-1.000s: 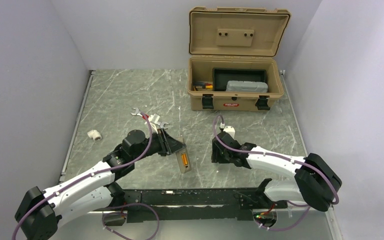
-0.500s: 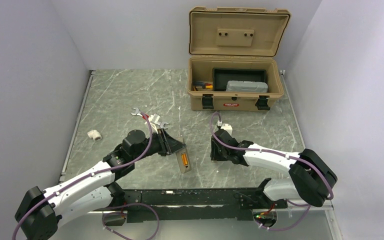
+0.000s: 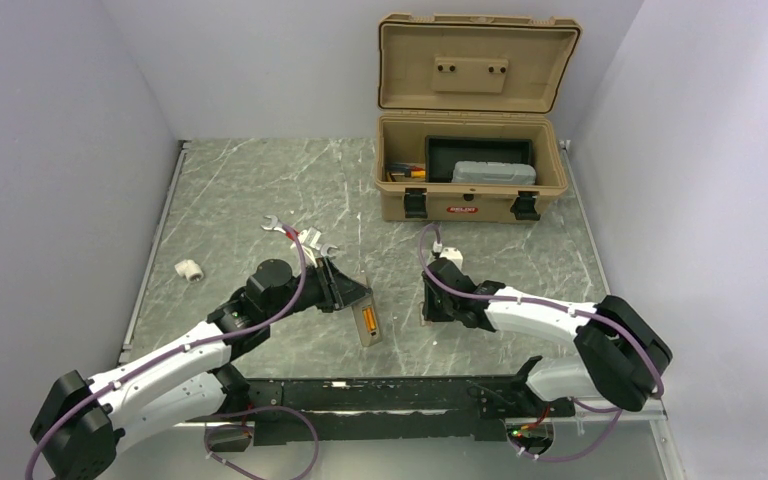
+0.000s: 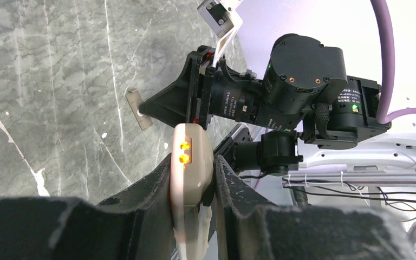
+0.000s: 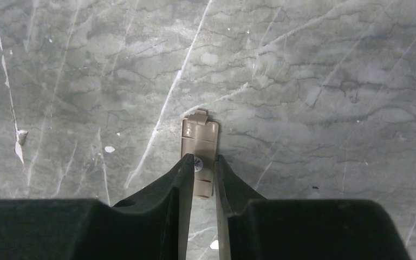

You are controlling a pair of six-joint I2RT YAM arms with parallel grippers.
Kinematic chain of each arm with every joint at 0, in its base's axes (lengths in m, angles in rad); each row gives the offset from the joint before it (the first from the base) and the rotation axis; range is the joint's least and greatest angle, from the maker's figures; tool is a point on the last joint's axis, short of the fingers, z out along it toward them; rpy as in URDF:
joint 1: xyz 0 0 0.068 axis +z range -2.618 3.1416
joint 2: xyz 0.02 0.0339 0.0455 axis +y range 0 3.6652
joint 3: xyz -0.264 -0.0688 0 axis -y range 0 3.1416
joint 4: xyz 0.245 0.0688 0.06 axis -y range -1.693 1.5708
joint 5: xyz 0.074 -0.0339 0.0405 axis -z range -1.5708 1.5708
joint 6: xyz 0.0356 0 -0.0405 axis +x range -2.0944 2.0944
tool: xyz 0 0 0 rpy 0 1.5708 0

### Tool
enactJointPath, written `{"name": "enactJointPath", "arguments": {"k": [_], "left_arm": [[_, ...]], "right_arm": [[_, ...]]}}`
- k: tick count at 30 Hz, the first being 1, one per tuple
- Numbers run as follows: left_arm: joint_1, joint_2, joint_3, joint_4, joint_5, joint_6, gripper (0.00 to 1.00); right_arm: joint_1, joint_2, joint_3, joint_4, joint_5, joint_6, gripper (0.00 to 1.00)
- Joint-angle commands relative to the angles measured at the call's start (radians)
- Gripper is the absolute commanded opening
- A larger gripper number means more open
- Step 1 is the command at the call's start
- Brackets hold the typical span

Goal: Load the batteries into the remote control
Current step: Adjust the battery cover at the center of the board.

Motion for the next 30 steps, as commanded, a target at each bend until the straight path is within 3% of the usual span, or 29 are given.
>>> {"name": "enactJointPath", "arguments": {"k": [1,12,22,30], "left_arm": [[-0.002,-0.007,0.005,0.065,0.001,0.002,0.0],[0.0,-0.006,0.006,0.063,0.001,0.002,0.0],[0.001,-0.005,0.004,0.066,0.002,0.002,0.0],[0.001,-0.015,-0.013,0.075,-0.005,-0.009,0.0]], "right_arm": [[-0.001,0.04,-0.018,-0.016,-0.028,-0.005,0.23],[-0.001,0.111,0.004,-0.057,-0.033,-0.042,0.25],[-0.001,0.108,0.004,-0.082,-0.036,-0.09,0.35],[0.006,0.149,0.042,-0.14,-0.026,-0.086,0.34]]}}
